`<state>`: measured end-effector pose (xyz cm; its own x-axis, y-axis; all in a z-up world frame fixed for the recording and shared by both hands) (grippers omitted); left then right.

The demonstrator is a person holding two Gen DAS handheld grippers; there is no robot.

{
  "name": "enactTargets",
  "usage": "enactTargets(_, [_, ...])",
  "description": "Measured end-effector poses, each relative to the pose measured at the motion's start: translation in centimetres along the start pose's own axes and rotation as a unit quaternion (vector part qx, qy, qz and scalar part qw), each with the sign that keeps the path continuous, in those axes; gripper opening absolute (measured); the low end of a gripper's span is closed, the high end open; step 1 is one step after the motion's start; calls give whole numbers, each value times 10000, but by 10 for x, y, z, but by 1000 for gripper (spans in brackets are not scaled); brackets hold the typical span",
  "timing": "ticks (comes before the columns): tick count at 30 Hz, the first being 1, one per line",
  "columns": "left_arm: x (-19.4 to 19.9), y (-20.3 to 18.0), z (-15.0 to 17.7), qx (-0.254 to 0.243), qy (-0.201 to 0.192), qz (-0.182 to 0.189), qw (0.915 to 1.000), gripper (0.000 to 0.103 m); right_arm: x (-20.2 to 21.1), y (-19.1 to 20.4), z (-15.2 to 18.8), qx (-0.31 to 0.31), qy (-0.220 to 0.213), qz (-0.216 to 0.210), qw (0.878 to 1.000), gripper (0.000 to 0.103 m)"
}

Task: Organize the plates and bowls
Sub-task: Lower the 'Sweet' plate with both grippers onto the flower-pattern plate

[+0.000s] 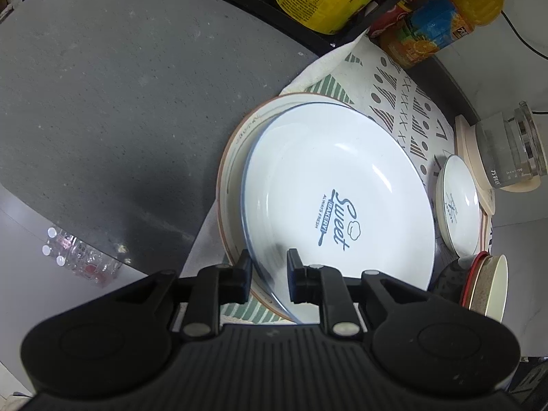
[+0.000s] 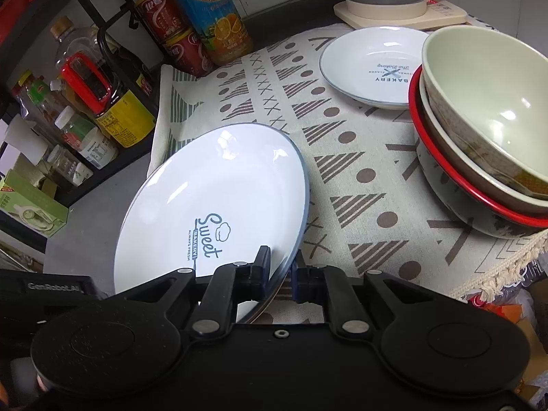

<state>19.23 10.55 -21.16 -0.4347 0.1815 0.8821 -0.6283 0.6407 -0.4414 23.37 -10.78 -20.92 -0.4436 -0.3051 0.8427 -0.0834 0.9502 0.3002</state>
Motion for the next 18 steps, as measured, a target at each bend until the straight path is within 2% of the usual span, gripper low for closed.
enactTargets(12, [9, 3, -10, -150, -336, -310, 9988, 19, -8, -4, 2, 17, 116, -49, 9999, 12])
enactTargets(14, [6, 2, -11, -169, -401, -397, 9983, 24, -9, -4, 1, 37, 119, -74, 9999, 12])
enactTargets(18, [2, 0, -13, -156, -461, -532, 9974, 26, -11, -4, 0, 39, 96, -81, 9999, 12])
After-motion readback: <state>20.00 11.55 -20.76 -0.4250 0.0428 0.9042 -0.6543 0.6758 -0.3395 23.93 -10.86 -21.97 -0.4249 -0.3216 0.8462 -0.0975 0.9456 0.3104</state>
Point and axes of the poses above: each gripper's, at about its wrist camera, not at the fingertips, and x roughly against the way its jaws point, y to its left, z to its underside, the point moved 4 cm from there along -x, roughly the way its jaws point, and after that the axes turned 2 degrees about z, right-handed, at the moved point
